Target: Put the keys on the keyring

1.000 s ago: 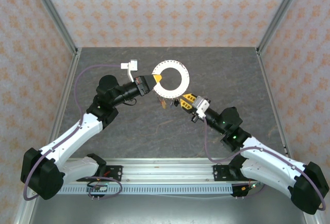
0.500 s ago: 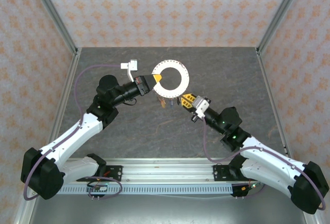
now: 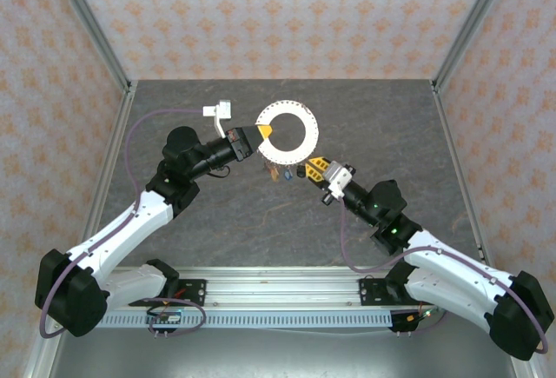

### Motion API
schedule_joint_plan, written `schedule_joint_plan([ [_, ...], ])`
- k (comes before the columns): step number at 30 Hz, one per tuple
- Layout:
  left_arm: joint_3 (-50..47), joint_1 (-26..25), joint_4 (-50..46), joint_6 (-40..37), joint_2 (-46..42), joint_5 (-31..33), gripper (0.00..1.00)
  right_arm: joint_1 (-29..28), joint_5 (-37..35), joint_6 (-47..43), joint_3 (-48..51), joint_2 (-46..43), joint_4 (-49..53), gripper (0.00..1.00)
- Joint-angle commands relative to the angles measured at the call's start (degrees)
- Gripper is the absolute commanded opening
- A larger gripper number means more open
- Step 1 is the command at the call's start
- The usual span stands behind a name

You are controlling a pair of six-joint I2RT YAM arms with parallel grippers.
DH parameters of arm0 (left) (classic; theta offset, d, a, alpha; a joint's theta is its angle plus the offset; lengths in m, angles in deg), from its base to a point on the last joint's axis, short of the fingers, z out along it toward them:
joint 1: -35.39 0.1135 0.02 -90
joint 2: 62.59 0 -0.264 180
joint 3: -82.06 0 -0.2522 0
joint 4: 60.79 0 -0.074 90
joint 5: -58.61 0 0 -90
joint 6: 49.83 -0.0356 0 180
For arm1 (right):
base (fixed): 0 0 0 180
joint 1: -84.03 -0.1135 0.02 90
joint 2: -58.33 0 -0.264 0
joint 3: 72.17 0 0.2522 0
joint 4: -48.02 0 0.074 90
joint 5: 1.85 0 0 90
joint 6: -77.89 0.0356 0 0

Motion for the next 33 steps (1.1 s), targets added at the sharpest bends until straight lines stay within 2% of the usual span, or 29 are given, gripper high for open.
schedule_joint_plan([
  [1,1.8,0.2,2.6,0.5,-0.2,-0.1,0.0,-0.3,-0.4,-0.6,-1.5,-0.6,-2.4,0.14],
  [25,1.8,0.2,3.0,1.0,-0.2,0.2,0.0,-0.4,-2.0,0.7,-2.1,2.9,-7.7,0.13],
  [33,1.3,0.2,3.2,1.7,0.0,0.9,0.0,-0.6,-2.4,1.1,-2.0,3.6,-7.6,0.06],
])
